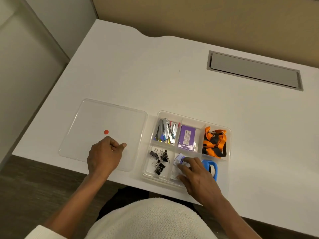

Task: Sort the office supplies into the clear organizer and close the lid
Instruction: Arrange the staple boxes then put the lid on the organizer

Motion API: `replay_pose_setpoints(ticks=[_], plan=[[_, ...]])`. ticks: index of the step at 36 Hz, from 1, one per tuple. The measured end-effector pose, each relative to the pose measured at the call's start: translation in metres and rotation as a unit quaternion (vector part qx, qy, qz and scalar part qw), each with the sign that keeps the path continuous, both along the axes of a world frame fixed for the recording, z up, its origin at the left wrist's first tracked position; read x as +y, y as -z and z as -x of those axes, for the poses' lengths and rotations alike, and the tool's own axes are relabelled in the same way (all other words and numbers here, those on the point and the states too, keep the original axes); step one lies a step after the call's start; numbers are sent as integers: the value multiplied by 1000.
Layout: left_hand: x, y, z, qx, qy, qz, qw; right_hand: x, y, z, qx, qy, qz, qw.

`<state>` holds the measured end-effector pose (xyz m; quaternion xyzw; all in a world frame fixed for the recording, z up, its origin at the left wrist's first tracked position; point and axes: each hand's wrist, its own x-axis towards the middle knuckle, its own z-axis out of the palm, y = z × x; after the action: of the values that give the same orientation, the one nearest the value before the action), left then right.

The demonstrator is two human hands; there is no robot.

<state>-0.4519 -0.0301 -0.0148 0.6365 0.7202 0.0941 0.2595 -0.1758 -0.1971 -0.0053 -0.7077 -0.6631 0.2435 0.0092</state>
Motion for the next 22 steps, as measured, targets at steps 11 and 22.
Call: replay_pose_setpoints(ticks=[11, 22], plan=[[43, -8, 54, 39, -64, -63, 995, 37, -28, 33, 14, 48, -180, 982], [89, 8, 96, 70, -71, 9, 995, 138, -17, 149, 140, 67, -53, 986]])
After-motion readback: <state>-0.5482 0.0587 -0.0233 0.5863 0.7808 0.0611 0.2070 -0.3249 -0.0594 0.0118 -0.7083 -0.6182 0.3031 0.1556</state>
